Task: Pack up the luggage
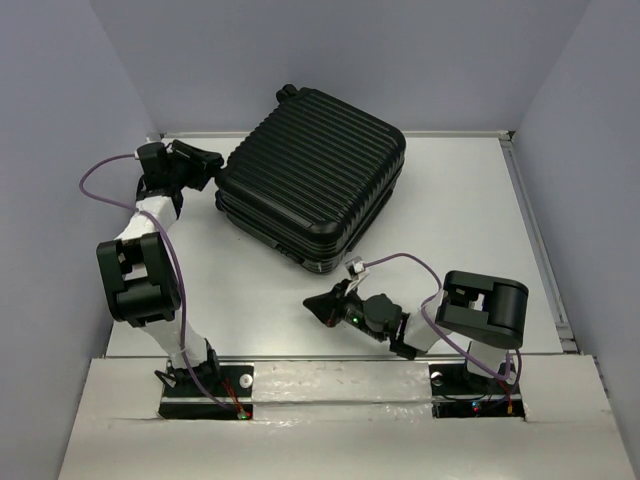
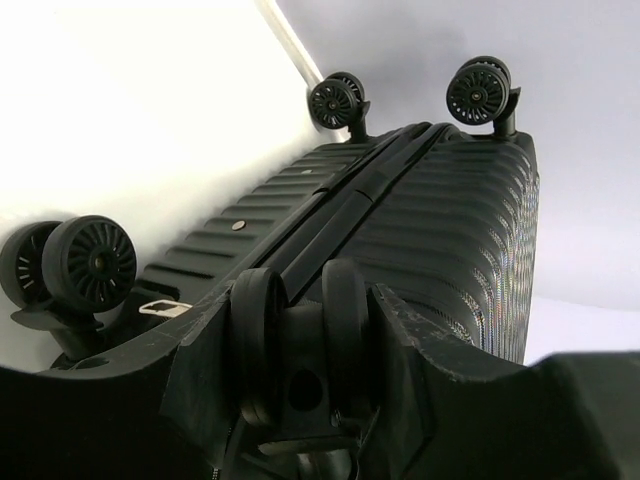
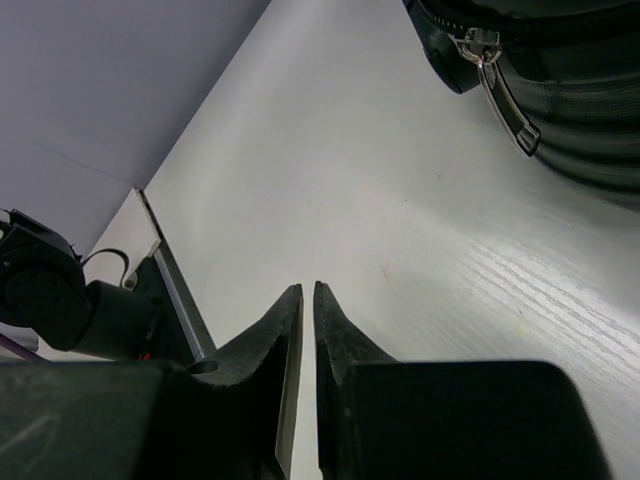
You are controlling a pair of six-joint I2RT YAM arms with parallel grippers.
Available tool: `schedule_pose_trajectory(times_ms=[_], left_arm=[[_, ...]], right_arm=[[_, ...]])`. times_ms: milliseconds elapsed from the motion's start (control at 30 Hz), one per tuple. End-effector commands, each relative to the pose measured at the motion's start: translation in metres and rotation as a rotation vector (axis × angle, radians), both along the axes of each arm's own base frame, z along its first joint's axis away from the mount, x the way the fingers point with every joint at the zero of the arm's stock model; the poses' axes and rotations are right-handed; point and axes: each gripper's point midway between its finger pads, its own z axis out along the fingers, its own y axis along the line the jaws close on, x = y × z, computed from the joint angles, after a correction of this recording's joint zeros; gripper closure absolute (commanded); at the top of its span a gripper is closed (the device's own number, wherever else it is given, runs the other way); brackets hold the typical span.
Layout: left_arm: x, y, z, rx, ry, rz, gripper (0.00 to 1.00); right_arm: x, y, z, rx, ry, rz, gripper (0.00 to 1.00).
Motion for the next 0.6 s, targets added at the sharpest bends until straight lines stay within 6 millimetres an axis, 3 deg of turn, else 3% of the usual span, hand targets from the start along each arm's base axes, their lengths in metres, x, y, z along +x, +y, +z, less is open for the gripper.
schedule_pose_trajectory(times_ms=[0,133,167,200,267,300,333,367,400,467,500,567], left_arm=[[0.010,-0.006,0.035,0.007,-0.139,-0.033,0.62],[0.008,-0.007,0.035,0.010,-0.151,-0.036,0.79],[0.006,-0.007,0.035,0.014,-0.155,-0.036,0.90],[0.006,-0.007,0.034,0.015,-0.157,-0.036,0.94],[0.000,-0.007,0.035,0.025,-0.170,-0.032,0.94],[-0.003,-0.005,0.035,0.033,-0.175,-0.017,0.94],[-0.006,-0.004,0.035,0.040,-0.182,-0.005,0.94],[-0.016,-0.004,0.034,0.042,-0.195,0.005,0.94],[-0.021,-0.004,0.034,0.031,-0.199,0.020,0.94],[-0.035,-0.007,0.038,0.023,-0.224,0.031,0.94],[-0.046,-0.012,0.024,0.018,-0.208,0.031,0.94],[-0.059,-0.016,0.016,0.024,-0.199,0.038,0.94]], right_arm=[[-0.001,-0.001,0.023,0.076,-0.040,-0.007,0.85],[0.001,-0.011,0.023,0.062,-0.034,-0.039,0.81],[0.006,-0.017,0.024,0.049,-0.027,-0.057,0.79],[0.008,-0.021,0.023,0.036,-0.018,-0.067,0.76],[0.023,-0.036,0.022,0.005,0.020,-0.102,0.66],[0.021,-0.041,0.012,-0.040,0.059,-0.075,0.60],[0.027,-0.042,0.026,-0.006,0.047,-0.068,0.57],[0.029,-0.047,0.018,-0.051,0.073,-0.065,0.56],[0.037,-0.051,0.039,-0.017,0.052,-0.071,0.51],[0.042,-0.056,0.042,-0.081,0.037,-0.062,0.48],[0.046,-0.059,0.057,-0.075,0.008,-0.072,0.47],[0.061,-0.065,0.069,-0.130,-0.020,-0.103,0.44]])
